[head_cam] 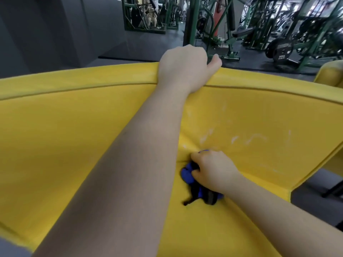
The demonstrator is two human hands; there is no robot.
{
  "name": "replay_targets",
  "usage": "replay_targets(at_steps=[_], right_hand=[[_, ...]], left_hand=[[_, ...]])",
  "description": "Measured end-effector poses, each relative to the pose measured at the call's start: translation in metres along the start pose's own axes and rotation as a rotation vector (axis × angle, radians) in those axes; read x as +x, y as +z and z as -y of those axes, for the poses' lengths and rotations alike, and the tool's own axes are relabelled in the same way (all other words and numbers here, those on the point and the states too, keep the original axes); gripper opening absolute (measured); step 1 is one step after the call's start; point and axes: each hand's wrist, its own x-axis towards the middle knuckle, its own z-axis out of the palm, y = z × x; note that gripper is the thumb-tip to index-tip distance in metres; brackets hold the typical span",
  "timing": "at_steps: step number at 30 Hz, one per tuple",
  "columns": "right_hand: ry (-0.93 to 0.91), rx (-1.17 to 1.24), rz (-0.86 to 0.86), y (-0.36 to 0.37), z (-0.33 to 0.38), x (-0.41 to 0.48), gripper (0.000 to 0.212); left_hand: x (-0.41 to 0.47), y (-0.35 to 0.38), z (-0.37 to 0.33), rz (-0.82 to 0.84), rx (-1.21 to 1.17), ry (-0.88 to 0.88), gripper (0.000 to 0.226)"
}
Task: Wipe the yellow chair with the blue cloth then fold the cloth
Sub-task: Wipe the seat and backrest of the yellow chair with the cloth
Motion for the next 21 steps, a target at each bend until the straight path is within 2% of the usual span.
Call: replay_targets(at_steps=[2, 4, 5, 8, 9, 10, 14, 16, 19, 21], right_hand=[[0.037, -0.011, 0.233, -0.008, 0.003, 0.005, 0.010], [0.025, 0.015, 0.308, -0.036, 0.010, 0.010, 0.017], [0.014, 0.077, 0.192, -0.054, 0.012, 0.009, 0.020], [-0.042, 0.146, -0.617, -0.100, 0.011, 0.008, 0.010], [-0.051, 0.126, -0.741, -0.104, 0.011, 0.012, 0.010], [-0.078, 0.107, -0.758, -0.102, 0.011, 0.017, 0.012], [-0.147, 0.061, -0.645, -0.058, 0.010, 0.029, 0.011], [-0.138, 0.033, -0.467, -0.039, 0.009, 0.019, 0.012], [-0.124, -0.049, -0.068, -0.009, 0.013, 0.008, 0.014], [-0.074, -0.001, 0.032, -0.006, 0.016, 0.010, 0.012]], left_hand=[[-0.002, -0.001, -0.001, -0.011, 0.005, -0.011, 0.058], [-0.003, 0.000, -0.001, -0.022, 0.016, -0.007, 0.058], [-0.003, 0.002, -0.001, -0.027, 0.018, -0.005, 0.058], [0.001, 0.002, -0.001, -0.018, 0.036, -0.026, 0.054], [0.003, 0.002, -0.002, -0.001, 0.037, -0.033, 0.051], [0.003, 0.002, -0.002, 0.007, 0.037, -0.035, 0.050], [0.002, 0.003, 0.001, -0.014, 0.029, -0.028, 0.057], [0.000, 0.001, 0.001, -0.003, 0.009, -0.020, 0.059], [-0.002, -0.004, -0.001, 0.011, 0.008, -0.024, 0.060], [-0.003, -0.005, 0.001, 0.015, 0.006, -0.035, 0.060]])
